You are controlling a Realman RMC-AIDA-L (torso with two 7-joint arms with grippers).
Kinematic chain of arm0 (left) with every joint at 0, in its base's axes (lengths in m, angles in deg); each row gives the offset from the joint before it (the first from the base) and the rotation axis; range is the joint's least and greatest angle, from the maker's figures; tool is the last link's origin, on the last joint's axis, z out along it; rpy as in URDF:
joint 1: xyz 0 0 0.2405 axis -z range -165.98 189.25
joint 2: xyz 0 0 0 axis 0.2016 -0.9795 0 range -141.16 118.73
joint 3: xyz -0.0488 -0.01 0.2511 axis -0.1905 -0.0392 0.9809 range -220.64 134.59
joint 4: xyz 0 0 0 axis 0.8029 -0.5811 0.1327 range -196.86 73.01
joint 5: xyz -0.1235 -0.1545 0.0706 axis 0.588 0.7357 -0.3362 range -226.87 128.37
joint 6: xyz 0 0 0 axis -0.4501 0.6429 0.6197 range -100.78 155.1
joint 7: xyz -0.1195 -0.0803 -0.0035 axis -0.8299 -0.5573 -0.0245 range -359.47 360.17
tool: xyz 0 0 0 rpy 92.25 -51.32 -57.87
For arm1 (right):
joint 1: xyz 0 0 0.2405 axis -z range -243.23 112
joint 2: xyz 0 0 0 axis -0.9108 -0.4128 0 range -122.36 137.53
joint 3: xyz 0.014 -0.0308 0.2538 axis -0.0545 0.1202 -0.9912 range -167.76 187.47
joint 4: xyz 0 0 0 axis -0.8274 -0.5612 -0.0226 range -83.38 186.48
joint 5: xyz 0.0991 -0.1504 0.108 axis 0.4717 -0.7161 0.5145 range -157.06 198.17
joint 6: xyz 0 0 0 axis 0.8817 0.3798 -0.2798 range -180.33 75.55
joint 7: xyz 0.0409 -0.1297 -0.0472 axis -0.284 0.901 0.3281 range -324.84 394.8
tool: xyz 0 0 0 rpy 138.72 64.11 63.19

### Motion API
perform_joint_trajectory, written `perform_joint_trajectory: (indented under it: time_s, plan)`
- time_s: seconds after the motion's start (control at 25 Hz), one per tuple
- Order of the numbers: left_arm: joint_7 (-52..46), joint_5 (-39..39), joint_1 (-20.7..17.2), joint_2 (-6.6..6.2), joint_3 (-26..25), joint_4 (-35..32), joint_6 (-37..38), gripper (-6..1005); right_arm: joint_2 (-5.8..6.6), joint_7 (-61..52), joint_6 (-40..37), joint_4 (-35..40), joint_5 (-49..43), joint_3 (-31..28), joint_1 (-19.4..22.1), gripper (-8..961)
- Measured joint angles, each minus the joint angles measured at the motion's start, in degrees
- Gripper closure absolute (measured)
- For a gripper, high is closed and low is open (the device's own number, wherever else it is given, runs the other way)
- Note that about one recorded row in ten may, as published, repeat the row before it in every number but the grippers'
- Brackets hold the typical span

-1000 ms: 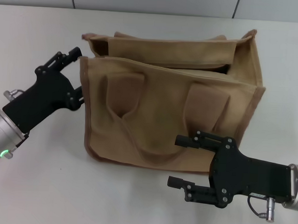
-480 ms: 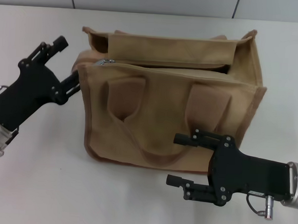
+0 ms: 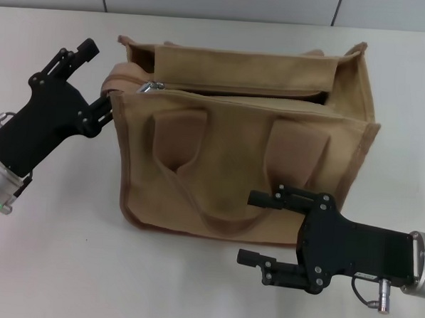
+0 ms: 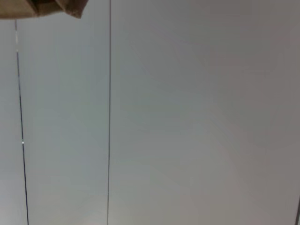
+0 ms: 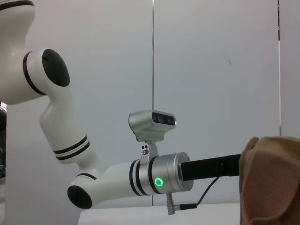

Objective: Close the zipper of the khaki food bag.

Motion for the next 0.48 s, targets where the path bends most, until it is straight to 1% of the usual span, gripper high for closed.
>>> perform_joint_trajectory:
  time_s: [0.08,0.16,0.2,0.36,0.48]
  plan:
    - [2.9,0.1,-1.1,-0.02,-0.8,1.1,-0.1,226,0.0,0.0,0.1,0.0,0.2,-0.1,0.0,222]
    - [2.9,0.1,-1.1,-0.02,-0.8,1.1,-0.1,227,0.0,0.0,0.1,0.0,0.4,-0.1,0.0,221]
    - [8.9,0.7,-2.2,0.0,-3.3,4.8,0.1,227,0.0,0.0,0.1,0.0,0.4,-0.1,-0.1,221]
    - [12.8,0.6,-2.6,0.0,-4.2,7.0,0.0,311,0.0,0.0,0.1,0.1,0.5,-0.1,-0.3,221]
    - [12.5,0.4,-2.6,-0.08,-4.0,7.0,0.0,374,0.0,0.0,0.1,0.1,0.5,-0.1,-0.3,221]
